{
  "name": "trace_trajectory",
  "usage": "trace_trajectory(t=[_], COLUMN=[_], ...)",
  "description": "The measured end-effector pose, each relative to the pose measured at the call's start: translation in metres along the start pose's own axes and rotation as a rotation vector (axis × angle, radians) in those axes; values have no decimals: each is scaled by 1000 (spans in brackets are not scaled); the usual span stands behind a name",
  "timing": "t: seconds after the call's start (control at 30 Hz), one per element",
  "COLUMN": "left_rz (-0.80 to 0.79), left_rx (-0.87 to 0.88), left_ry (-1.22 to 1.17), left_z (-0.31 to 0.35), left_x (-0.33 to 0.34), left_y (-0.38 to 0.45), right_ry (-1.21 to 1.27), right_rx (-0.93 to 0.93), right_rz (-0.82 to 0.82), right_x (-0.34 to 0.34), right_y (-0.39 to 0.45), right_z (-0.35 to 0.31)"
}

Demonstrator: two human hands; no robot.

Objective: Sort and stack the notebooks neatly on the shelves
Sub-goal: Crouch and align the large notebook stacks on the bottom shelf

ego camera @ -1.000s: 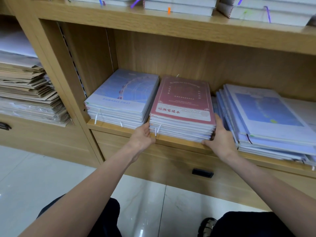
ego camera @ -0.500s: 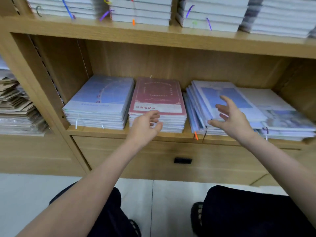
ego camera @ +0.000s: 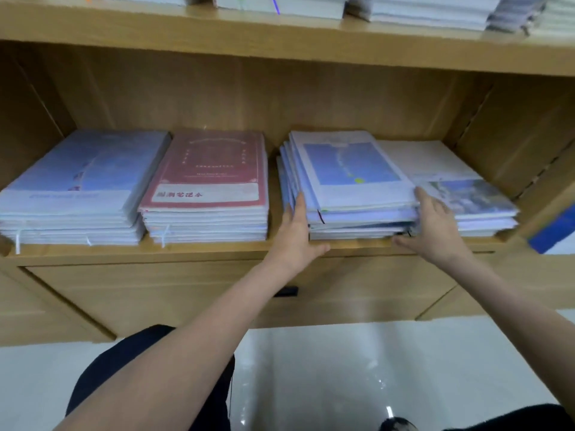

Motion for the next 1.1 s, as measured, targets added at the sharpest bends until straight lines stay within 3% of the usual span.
trace_trajectory(t=[0.27, 0.43, 0.53, 0.67, 0.73, 0.93, 1.1], left_rz=[157, 193, 226, 260, 232, 31, -22], left_rx=[45, 32, 27, -15, -38, -20, -21], left_ry=[197, 45, 73, 94, 54, -84, -220], left_z=[-16, -31, -36, -38, -40, -47, -47], left_x=[-20, -22, -23, -25, -25, -6, -3], left_y=[8, 8, 7, 9, 10, 8, 5], right_ry=[7, 393, 519, 627, 706, 900, 1192], right_rx=[-5, 69, 175, 255, 275, 253, 272], right_rz=[29, 40, 88, -226, -318, -338, -257], right_x=[4, -17, -29, 13, 31, 42, 47], right_y=[-1, -3, -13, -32, -37, -30, -25], right_z=[-9, -3, 15, 21, 20, 6, -4])
Point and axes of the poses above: each hand's wrist, its own y-axis towards the middle knuckle, its own x-axis out of the palm, z = x × y, the point moved 9 cm from there along y, towards the middle knuckle, and after that the axes turned 3 degrees about x, right-handed, at the moved point
